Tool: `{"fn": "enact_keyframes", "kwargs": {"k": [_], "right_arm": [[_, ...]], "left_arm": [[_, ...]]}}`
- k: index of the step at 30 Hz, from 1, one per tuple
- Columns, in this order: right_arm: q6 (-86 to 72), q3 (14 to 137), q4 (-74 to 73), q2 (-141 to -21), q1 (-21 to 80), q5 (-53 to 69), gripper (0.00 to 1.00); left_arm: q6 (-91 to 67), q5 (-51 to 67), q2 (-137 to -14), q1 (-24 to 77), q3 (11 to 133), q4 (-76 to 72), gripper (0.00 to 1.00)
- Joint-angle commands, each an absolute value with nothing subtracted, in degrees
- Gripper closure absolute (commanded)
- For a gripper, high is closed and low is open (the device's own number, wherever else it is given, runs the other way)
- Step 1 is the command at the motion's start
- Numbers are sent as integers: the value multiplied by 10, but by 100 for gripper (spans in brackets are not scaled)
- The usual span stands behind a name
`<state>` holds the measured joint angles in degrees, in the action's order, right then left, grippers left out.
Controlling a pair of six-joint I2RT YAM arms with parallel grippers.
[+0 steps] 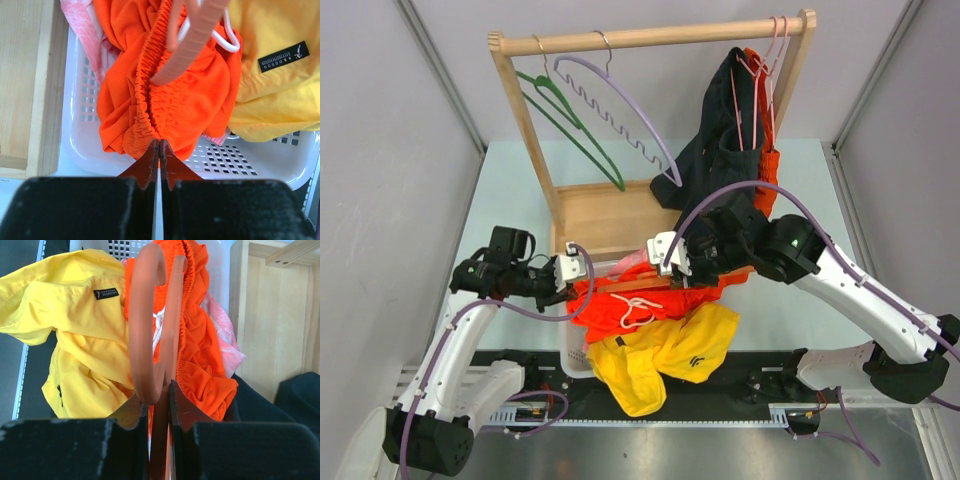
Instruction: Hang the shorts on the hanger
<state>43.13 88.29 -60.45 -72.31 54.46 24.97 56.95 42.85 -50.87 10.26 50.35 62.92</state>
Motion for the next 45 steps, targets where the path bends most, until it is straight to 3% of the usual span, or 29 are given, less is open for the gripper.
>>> {"fn": "enact_keyframes", "kwargs": {"k": [1, 29, 38, 41, 45], "right_arm": [[415, 893, -558, -710, 535, 262, 100], [457, 882, -611, -746, 509, 303, 100], [460, 882, -625, -741, 496, 343, 100], [460, 882, -621, -745, 496, 348, 100], [461, 882, -621, -748, 495, 353, 100]], "left_arm": [[600, 454, -501, 105, 517, 647, 99], [602, 474, -503, 106, 563, 643, 100], [550, 430, -507, 144, 545, 604, 54], [538, 408, -508, 170, 530, 587, 52], [531, 391, -514, 181, 520, 573, 57]]}}
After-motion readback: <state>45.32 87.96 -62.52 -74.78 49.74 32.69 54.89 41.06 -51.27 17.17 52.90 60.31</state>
